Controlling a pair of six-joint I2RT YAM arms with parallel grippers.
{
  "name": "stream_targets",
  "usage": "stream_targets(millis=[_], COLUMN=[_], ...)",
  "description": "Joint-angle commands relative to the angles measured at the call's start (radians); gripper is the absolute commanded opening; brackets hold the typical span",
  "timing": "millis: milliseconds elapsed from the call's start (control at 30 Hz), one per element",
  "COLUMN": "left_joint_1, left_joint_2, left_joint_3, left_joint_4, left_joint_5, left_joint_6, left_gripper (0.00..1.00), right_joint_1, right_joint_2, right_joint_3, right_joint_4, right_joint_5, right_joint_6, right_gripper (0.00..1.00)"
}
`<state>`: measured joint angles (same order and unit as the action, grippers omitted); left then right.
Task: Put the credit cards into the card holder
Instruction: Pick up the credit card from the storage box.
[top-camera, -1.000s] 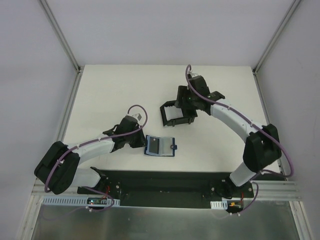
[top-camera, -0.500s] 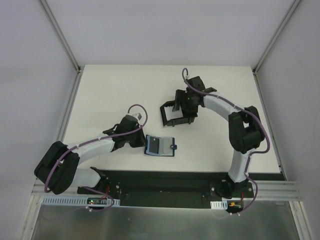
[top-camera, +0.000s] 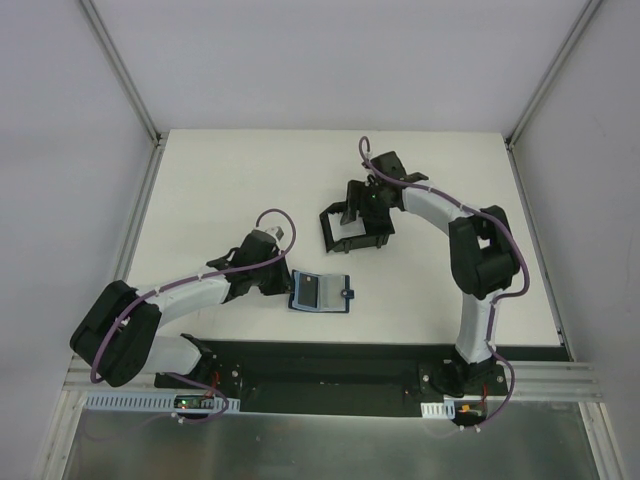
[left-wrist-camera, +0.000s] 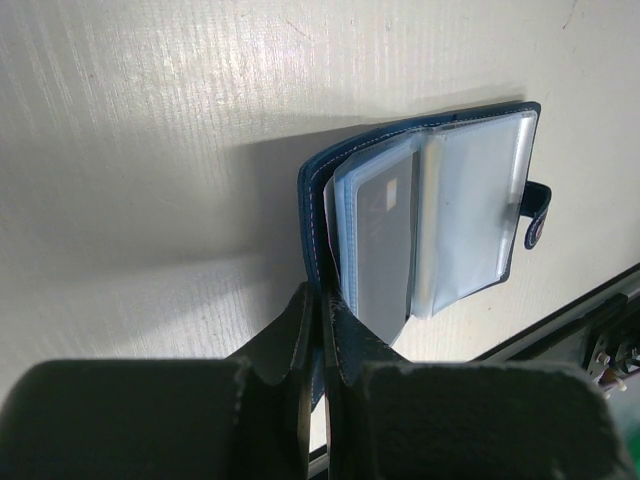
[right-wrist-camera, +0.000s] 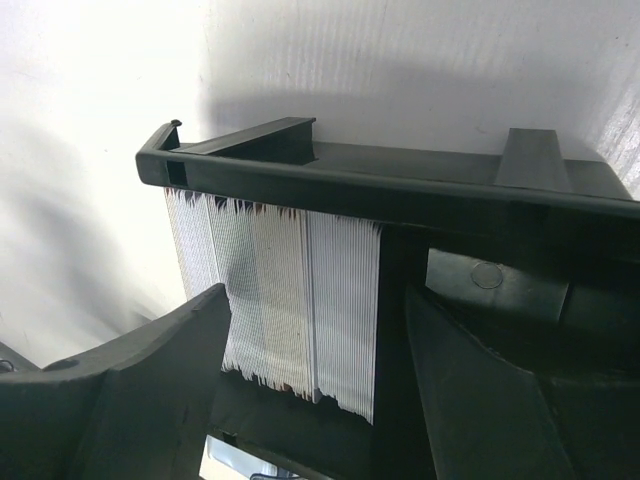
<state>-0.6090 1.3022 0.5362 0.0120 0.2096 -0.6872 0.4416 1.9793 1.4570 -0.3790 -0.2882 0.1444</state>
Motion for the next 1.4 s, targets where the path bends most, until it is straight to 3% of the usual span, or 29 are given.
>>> stream_targets(millis=[0, 400, 1033, 1367], left_joint_1=[-0.003, -0.003, -0.003, -0.003], left_joint_2=[0.003, 0.009, 0.026, 0.042], left_joint_3=[0.031, 0.033, 0.036, 0.038], left_joint_4=[-0.009, -0.009, -0.009, -0.009], left_joint_5=[0.02, 0.02, 0.02, 0.02], left_joint_6=[0.023, 0.025, 0.025, 0.029], left_gripper=[0.0, 0.0, 0.0, 0.0], right_joint_1=[-0.015, -0.035, -0.066, -0.075], right_joint_2=[-0.062, -0.097, -0.112, -0.099], right_joint_3=[0.009, -0.014, -0.017, 0.002], right_joint_4=[0.017, 0.026, 0.023, -0.02], right_joint_5=[-0.054, -0.081, -0.068, -0.019], right_joint_6=[-0.006, 0.003, 0.003, -0.025], right_gripper=[0.71, 0.58, 0.12, 0.04])
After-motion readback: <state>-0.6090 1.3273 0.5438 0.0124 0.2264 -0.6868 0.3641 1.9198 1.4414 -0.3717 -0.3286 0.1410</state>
